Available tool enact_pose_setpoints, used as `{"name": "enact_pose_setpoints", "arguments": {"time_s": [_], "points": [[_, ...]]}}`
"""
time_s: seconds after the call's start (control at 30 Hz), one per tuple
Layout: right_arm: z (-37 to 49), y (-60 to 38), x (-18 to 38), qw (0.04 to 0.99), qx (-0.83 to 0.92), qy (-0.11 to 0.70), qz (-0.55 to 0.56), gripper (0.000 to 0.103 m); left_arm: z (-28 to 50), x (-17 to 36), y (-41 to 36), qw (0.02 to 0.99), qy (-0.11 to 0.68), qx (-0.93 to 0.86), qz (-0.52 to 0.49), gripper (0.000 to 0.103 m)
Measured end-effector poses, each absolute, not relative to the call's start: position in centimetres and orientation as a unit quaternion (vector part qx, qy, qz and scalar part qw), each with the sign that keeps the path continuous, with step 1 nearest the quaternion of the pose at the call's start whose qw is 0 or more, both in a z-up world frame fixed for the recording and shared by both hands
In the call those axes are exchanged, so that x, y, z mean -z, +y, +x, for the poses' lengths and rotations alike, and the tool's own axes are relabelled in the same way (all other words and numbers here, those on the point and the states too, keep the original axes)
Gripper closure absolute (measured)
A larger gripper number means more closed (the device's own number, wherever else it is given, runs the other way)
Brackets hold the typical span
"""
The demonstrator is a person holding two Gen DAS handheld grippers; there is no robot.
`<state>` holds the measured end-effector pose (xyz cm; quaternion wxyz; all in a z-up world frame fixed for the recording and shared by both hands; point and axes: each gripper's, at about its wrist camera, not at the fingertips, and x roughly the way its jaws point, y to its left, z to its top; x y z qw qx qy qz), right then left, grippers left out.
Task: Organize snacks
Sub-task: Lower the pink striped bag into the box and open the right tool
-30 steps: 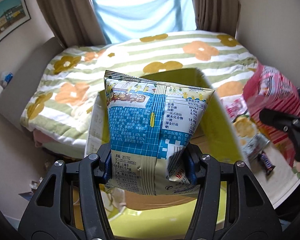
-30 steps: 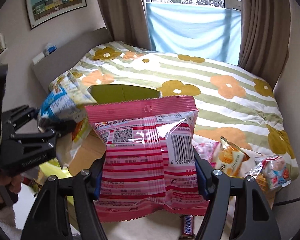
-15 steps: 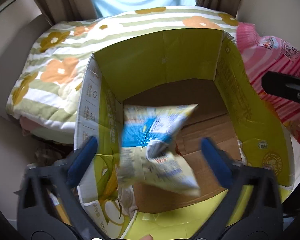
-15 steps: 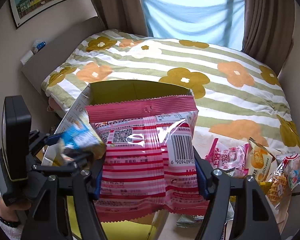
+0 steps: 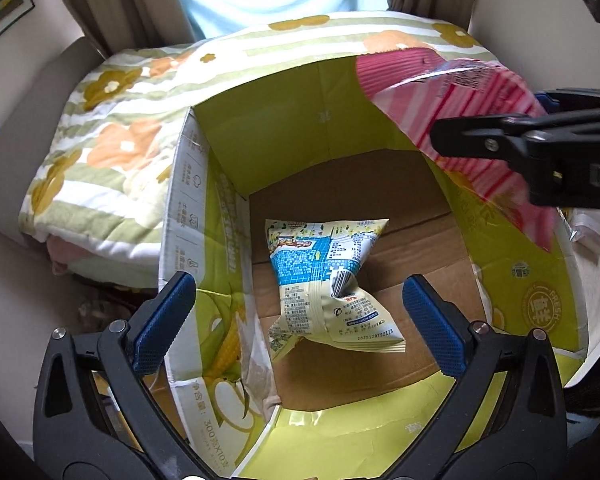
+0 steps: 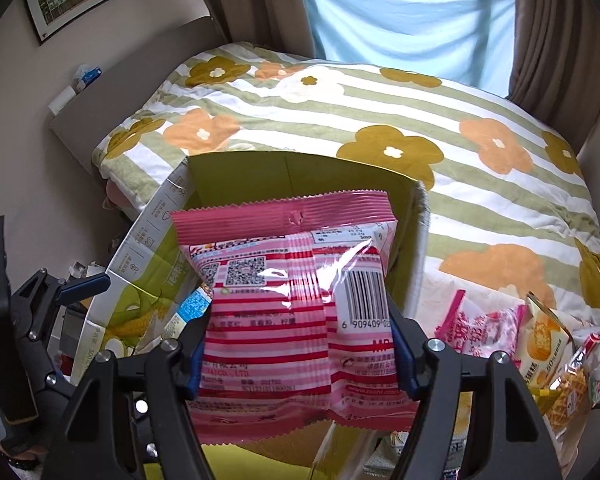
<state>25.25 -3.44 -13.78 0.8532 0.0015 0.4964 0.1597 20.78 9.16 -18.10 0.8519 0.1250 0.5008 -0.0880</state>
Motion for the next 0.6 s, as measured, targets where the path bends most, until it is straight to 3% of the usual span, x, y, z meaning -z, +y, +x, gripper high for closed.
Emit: {"name": "enact_pose_setpoints", "arguments": {"time_s": [0.1, 0.23, 0.6], "points": [[26.4, -2.8, 14.6, 0.849, -0.15, 0.506, -0.014, 0.033, 20.7, 17.9, 9.3, 0.852, 0.501, 0.086, 0.125, 0.0], [27.0, -2.6, 15.4, 0.841, -0.156, 0.519, 0.002, 0.002, 20.6, 17.7, 9.7, 0.852, 0.502, 0.084, 0.122, 0.0], [24.2, -2.4, 13.7, 0.862, -0.141, 0.487, -0.02, 0.0, 19.3, 16.7, 10.3, 0.858, 0.49, 0.087, 0.126, 0.0]]}}
